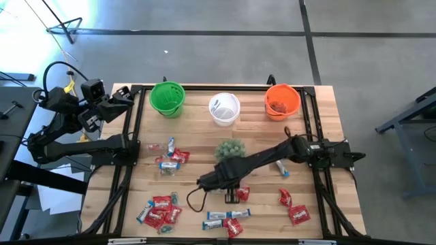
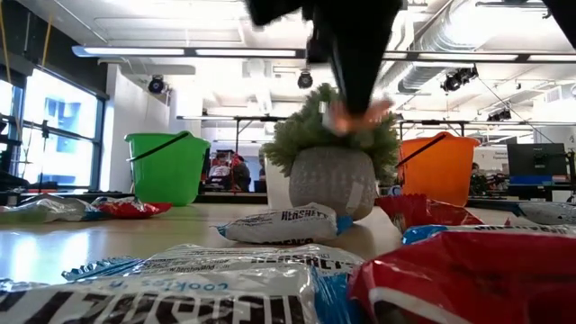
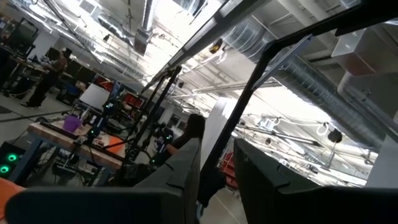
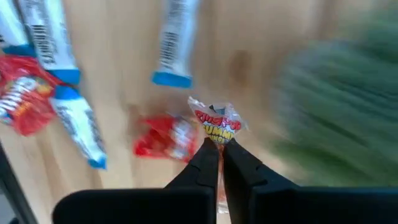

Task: Sort candy
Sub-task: Put the transparent candy into the orange bucket

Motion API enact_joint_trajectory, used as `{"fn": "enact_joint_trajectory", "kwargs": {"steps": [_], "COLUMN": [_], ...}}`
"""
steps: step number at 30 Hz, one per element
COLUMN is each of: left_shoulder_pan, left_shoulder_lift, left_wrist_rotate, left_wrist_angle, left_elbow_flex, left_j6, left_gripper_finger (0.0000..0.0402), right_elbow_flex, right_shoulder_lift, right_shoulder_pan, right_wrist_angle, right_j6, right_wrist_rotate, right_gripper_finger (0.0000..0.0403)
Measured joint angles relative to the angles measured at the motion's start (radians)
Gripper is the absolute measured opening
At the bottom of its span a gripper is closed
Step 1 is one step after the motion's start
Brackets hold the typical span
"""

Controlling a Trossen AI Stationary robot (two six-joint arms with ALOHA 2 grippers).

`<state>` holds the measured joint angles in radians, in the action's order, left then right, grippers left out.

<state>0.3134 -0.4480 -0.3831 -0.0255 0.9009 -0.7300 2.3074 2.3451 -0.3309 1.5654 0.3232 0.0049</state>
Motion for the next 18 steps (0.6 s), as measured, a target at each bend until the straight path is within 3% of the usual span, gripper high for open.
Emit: {"fn": "enact_joint_trajectory", "kwargs": {"steps": [2,5,9,18], "left_shoulder_pan": [0.000,0.000,0.000,0.000], "left_shoulder_lift": [0.000,0.000,0.000,0.001], "left_wrist_rotate": [0.000,0.000,0.000,0.004], "left_wrist_angle": [-0.001,-0.002,-0.002,-0.004], "left_elbow_flex": [0.000,0.000,0.000,0.000], "left_j6": [0.001,0.019,0.050,0.122], "left_gripper_finger": [0.0082,0.0082,0.0082,0.0082], "right_elbow_flex": [0.051,0.025,0.020,0.046], "right_shoulder_lift": [-0.012,-0.085,-0.138,-0.233], "right_shoulder_pan": [0.012,0.034,0.067,0.156], "right_wrist_angle": [0.005,-0.046,0.010,0.005], "right_j6": [0.006,0.016,0.054,0.010], "right_wrist_rotate": [0.038,0.043,0.113,0.134], "right_gripper_finger": [0.0003,0.0003,0.0003,0.0003]}}
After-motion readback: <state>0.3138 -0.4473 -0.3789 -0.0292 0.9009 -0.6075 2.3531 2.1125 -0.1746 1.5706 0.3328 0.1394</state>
